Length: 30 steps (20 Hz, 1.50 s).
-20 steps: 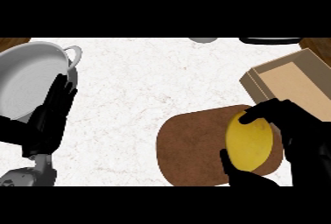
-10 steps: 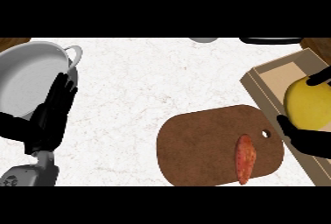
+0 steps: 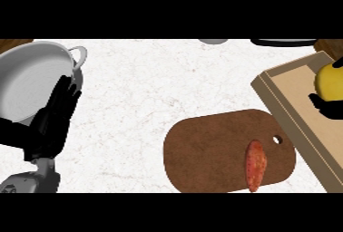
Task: Pick the lemon from the cutting board and place it in the cardboard box
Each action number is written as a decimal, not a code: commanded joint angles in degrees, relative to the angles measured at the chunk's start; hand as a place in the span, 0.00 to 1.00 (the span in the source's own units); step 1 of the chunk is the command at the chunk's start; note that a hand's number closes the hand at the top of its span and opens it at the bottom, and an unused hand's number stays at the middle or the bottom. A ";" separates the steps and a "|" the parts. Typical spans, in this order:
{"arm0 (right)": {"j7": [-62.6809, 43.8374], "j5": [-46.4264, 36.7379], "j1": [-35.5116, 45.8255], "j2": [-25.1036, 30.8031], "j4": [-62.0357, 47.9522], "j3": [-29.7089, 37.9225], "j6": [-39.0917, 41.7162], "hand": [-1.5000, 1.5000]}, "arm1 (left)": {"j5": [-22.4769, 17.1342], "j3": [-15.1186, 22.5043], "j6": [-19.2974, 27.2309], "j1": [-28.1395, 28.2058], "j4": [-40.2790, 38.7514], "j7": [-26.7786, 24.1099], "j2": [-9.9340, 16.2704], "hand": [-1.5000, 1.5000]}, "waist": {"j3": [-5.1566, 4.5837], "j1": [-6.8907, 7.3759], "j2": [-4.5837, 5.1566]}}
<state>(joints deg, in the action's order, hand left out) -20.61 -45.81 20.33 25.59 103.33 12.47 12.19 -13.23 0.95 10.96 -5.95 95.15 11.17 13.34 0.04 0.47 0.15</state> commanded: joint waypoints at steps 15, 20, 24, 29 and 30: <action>21.65 -1.59 9.98 8.97 -43.31 3.03 -2.38 0.00 | 0.55 -1.44 -3.06 -0.33 -4.05 -3.26 -0.71 0.50 | 0.01 0.64 0.31; 28.74 3.79 8.39 1.23 -37.54 7.80 -17.71 0.00 | 0.28 -2.06 -0.96 -1.62 -1.61 0.29 -0.78 0.50 | 0.12 0.05 0.04; 30.53 14.62 9.84 3.07 -36.25 14.74 -10.91 0.00 | 3.14 -0.48 0.67 -1.28 -3.62 -2.12 -2.70 0.50 | 0.00 -1.10 -0.26; 22.82 27.41 11.84 -0.54 -35.59 22.80 -4.82 0.00 | 1.91 -0.92 -0.39 1.26 -1.23 -1.17 -2.12 0.50 | -0.04 -1.65 -0.69; 22.96 30.56 13.52 0.38 -38.26 25.11 -3.12 0.00 | -0.37 -3.51 -2.51 -0.36 -2.23 -0.07 0.30 0.50 | -0.01 -1.29 -0.43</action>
<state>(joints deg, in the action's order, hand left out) 4.34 -24.46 32.66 26.97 65.92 31.49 5.23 -11.94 -0.26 10.08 -5.78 93.80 10.60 11.76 0.03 -0.39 -0.24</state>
